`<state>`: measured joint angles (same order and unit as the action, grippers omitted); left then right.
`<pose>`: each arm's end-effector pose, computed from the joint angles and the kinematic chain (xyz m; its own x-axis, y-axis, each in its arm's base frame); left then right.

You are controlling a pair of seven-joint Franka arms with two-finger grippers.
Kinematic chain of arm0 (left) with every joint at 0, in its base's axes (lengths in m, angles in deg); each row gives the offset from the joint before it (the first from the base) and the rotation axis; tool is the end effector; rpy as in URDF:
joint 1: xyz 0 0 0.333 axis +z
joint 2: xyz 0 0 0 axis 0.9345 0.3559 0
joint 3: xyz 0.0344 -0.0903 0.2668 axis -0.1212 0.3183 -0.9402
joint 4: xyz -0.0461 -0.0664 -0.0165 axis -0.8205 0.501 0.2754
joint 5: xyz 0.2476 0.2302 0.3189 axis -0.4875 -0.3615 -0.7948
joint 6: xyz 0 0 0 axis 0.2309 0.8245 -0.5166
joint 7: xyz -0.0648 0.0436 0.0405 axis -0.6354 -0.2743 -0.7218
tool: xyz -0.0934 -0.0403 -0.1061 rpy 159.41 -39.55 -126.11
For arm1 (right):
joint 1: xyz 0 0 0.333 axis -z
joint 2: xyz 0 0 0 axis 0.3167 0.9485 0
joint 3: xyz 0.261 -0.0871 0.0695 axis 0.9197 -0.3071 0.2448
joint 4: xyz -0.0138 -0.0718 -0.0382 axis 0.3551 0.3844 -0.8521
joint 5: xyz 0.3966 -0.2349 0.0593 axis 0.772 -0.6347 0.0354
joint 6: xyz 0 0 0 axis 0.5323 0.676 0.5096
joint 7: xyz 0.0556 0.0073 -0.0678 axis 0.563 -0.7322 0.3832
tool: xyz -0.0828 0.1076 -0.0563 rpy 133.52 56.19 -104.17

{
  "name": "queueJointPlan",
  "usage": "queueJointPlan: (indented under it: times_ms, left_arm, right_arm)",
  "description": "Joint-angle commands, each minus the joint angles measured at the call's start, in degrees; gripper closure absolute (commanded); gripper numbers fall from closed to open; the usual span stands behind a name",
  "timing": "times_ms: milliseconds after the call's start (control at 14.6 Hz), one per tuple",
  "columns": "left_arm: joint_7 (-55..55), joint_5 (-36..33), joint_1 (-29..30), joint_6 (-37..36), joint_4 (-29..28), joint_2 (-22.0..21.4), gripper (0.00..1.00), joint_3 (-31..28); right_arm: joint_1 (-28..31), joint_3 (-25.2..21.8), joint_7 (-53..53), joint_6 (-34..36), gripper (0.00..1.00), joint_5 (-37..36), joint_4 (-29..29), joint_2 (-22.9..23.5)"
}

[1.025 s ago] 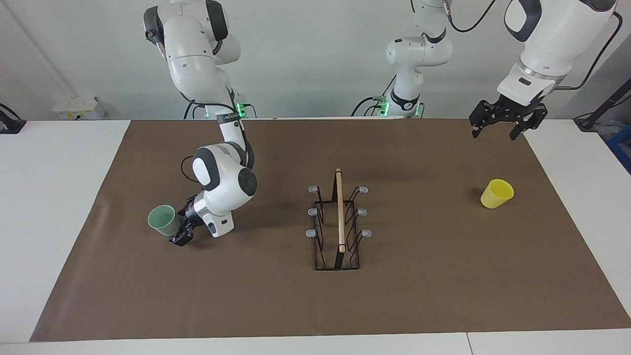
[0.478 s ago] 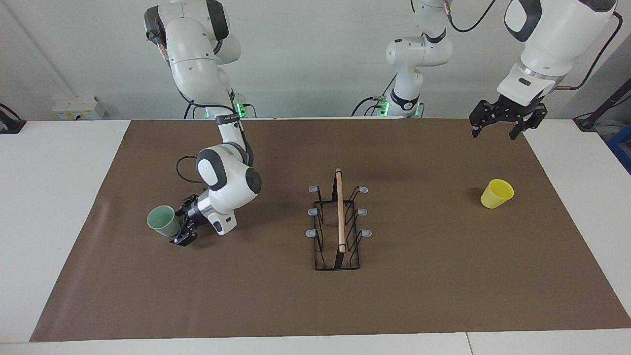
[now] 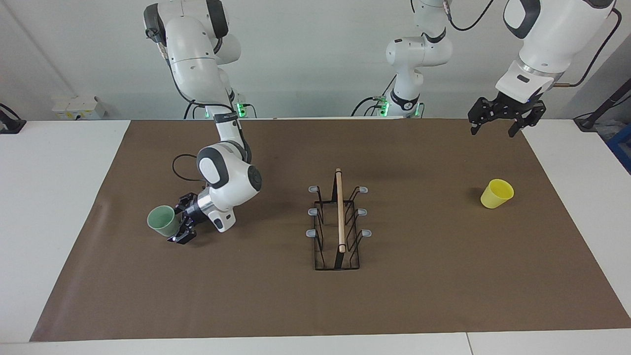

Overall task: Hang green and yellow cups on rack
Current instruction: 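Lift the pale green cup with the right gripper toward the rack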

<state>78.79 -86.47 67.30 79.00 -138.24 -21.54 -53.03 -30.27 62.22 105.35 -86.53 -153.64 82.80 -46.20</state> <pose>0.6180 -0.0272 0.5508 0.9841 -0.1772 -0.0137 -0.1774 -0.9840 -0.0187 0.6515 0.0464 0.1351 -0.0619 0.5350 -0.8426 0.9892 0.1452 0.0195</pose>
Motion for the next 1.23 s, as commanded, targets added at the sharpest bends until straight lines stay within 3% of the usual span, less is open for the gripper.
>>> queueJointPlan:
  times_ms: [0, 137, 273, 342, 410, 478, 547, 820, 1025, 1161]
  left_arm:
    - [-1.1, 4.2, 2.8, -0.4, 0.7, 0.0, 0.0, -0.8]
    - [-1.2, 5.4, 4.4, -0.3, 1.4, 1.3, 0.0, -1.0]
    - [-1.5, 5.3, 5.4, -0.5, 5.1, 5.2, 0.0, -1.9]
    - [-1.6, 5.2, 5.5, -1.0, 7.4, 7.8, 0.0, -2.6]
    - [-2.6, 5.2, 5.5, -1.5, 10.3, 10.5, 0.0, -4.2]
    - [-4.7, 5.6, 5.5, -2.6, 13.5, 12.8, 0.0, -6.2]
    - [-6.5, 6.1, 5.5, -4.1, 16.5, 15.5, 0.0, -8.5]
    - [-13.3, 14.8, 5.5, -5.7, 20.9, 22.3, 0.0, -17.9]
    - [-23.8, 18.8, 6.0, -5.3, 21.4, 25.6, 0.0, -21.2]
    - [-29.8, 22.3, 8.7, -5.1, 21.6, 27.6, 0.0, -21.9]
  right_arm:
    - [0.9, 0.2, 0.5, -0.8, 0.0, -2.6, 2.8, -1.9]
    - [1.3, 0.2, 0.1, -1.4, 0.0, -3.3, 3.5, -2.0]
    - [2.1, 0.2, -0.5, -2.1, 0.01, -4.4, 3.9, -2.0]
    - [2.1, 0.2, -0.7, -2.3, 0.08, -4.5, 4.2, -2.1]
    - [2.1, 0.2, -0.7, -2.3, 0.24, -4.5, 4.2, -2.1]
    - [2.1, 0.2, -0.7, -2.4, 0.65, -4.7, 4.2, -2.1]
    - [1.7, 0.2, -1.7, -2.4, 1.0, -4.6, 4.4, -2.1]
    - [1.4, 0.2, -5.8, -1.1, 1.0, -3.0, 3.4, -2.4]
    - [0.6, 0.5, -7.1, 2.0, 1.0, 4.6, -0.5, -2.6]
    - [1.2, 0.5, -6.7, 1.9, 1.0, 11.3, -1.2, -6.3]
